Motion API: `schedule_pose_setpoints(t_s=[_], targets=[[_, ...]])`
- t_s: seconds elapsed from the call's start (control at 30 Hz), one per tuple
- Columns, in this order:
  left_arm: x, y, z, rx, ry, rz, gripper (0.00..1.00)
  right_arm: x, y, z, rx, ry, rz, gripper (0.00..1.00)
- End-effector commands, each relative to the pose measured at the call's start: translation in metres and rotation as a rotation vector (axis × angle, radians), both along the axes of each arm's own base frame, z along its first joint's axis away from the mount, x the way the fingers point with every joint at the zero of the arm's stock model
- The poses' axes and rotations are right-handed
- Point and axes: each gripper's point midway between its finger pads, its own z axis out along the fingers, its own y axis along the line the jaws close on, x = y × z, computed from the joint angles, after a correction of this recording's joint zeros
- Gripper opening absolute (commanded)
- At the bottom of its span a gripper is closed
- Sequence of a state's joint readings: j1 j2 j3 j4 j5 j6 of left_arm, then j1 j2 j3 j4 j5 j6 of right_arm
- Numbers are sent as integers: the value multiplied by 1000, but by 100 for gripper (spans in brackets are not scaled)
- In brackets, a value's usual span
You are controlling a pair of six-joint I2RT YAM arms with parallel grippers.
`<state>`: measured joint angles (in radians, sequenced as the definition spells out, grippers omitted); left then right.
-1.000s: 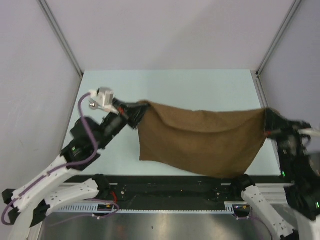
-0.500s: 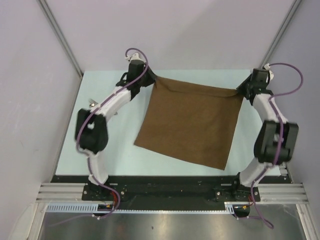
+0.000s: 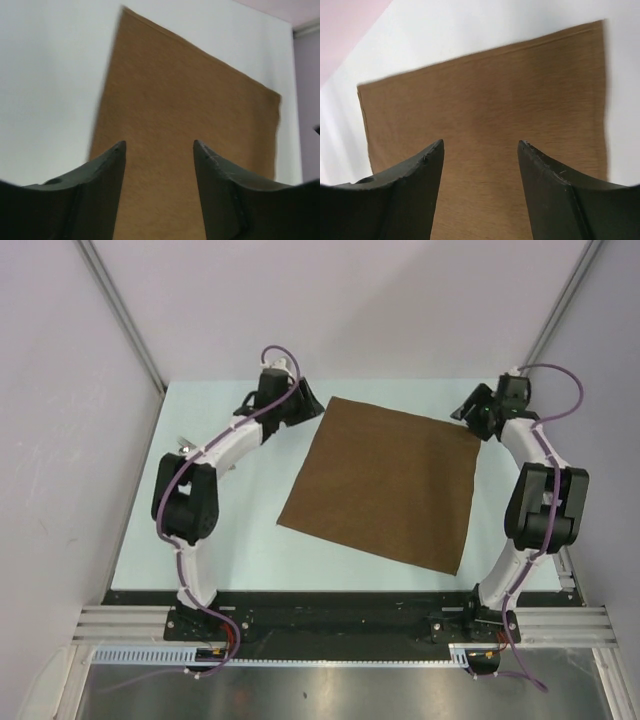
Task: Fold the napkin into a case and place the utensils inside
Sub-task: Flatten out the crumpled napkin at the center of the board, then pick up the flattened napkin from the center of the board.
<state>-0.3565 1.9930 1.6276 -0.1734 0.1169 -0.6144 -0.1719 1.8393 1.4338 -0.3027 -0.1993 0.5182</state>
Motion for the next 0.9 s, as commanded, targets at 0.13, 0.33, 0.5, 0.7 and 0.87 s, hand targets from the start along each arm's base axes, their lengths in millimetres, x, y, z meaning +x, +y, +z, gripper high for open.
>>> schedule_pose_setpoints(t_s=[0.13,0.33,0.5,0.7,0.87], targets=[[-66,-80,-43,-129,36,-216,48,4,88,-27,-143,56,127,62],[-102,-64,-73,-70,143,-175,58,-63,98,-59,-236,204,98,63],[-131,-60,-57,-84,128,-152,60,-97,71,-70,-288,256,45,64],[-176,-21,-38,72,216,-57,75,-162,31,-64,-276,389,-143,68],[-217,29,-56,200,273,17,76,-268,32,-89,-164,654,-316,68]])
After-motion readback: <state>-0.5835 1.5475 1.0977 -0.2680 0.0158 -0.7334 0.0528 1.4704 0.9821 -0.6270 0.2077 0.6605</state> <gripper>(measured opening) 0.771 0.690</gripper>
